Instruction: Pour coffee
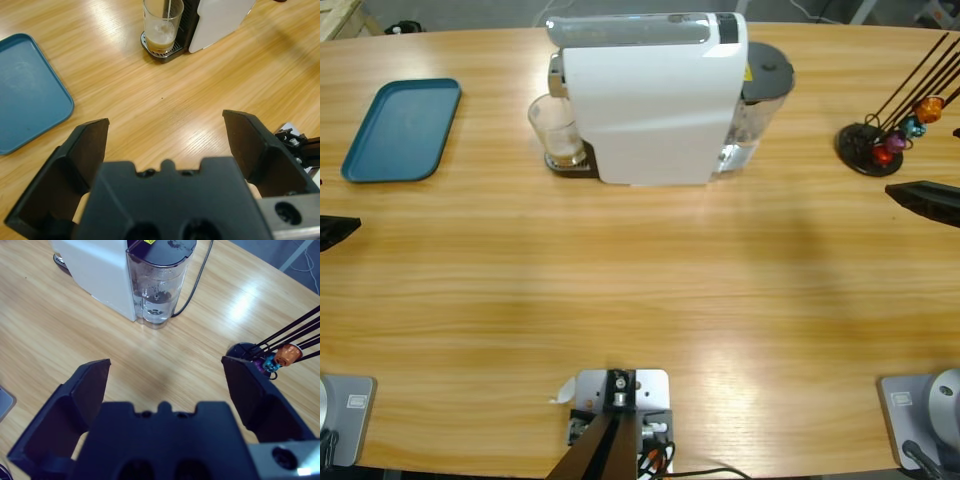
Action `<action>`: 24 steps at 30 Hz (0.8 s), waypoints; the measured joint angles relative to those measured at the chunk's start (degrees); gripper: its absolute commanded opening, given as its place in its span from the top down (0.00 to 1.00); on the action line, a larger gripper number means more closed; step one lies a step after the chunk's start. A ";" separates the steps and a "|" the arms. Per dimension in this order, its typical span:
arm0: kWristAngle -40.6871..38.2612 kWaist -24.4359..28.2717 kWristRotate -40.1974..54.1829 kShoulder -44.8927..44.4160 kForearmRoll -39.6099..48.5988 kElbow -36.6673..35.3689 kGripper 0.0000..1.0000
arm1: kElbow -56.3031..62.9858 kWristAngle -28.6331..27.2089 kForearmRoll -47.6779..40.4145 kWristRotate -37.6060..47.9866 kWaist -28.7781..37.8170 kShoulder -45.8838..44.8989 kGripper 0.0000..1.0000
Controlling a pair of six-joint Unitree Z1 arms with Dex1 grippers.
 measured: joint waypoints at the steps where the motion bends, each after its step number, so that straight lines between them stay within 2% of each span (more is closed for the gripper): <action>1: 0.00 0.00 0.00 0.00 0.00 -0.14 0.00 | 0.00 0.00 0.00 0.00 0.00 0.00 0.00; 13: 0.00 0.00 0.96 0.76 0.00 -5.67 0.00 | 0.00 0.00 0.00 0.00 0.00 0.44 0.00; 24: -0.81 0.00 0.67 5.47 4.36 -10.22 0.00 | 0.33 -2.17 -1.88 0.42 0.00 1.45 0.00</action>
